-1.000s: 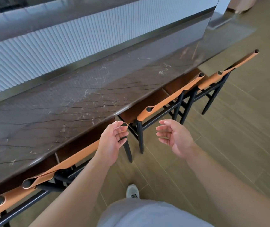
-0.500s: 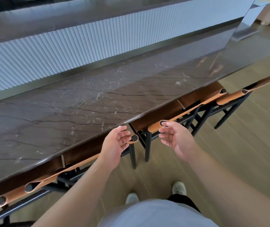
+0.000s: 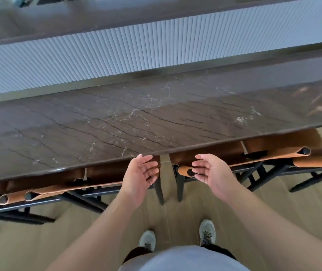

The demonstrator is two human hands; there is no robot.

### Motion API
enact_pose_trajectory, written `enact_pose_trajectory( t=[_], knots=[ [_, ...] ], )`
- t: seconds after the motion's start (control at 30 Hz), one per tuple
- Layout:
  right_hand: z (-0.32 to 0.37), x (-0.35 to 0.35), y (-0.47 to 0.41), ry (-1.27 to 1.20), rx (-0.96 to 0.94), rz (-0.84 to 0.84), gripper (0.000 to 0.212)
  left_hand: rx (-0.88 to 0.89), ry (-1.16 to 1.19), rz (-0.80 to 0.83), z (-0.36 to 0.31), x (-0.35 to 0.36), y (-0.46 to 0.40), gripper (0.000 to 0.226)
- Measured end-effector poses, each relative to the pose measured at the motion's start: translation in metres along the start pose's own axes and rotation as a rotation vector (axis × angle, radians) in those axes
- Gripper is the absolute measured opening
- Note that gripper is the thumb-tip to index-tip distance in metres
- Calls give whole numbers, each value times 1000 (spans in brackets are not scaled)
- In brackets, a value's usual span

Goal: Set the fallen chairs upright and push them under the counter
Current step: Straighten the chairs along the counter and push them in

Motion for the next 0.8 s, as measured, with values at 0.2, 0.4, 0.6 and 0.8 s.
enact_pose_trajectory(
  t=[0.2,0.4,0.6,0.8],
  knots=[
    [10,-24,-23,178,-86,94,8,56,64,-81,12,16,8,46],
    [5,-20,-21,963,-567,126,11,230,-429,-165,21,18,3,22],
    [-16,-11,-29,1554,-881,97,34,429,-1186,-66,30,-6,-22,44],
    [-25,-2,-40,1839,-981,38,44,505,-1943,-18,30,-13,-37,38]
  ],
)
Point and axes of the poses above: each hand's wrist, its own y-axis away from the middle knuckle, its own x-axis out of the palm, z = x × y, the point moved 2 cm from there along -y, towards the middle knuckle, and after that the axes turned 2 degrees about x, right-handed, at the moved point
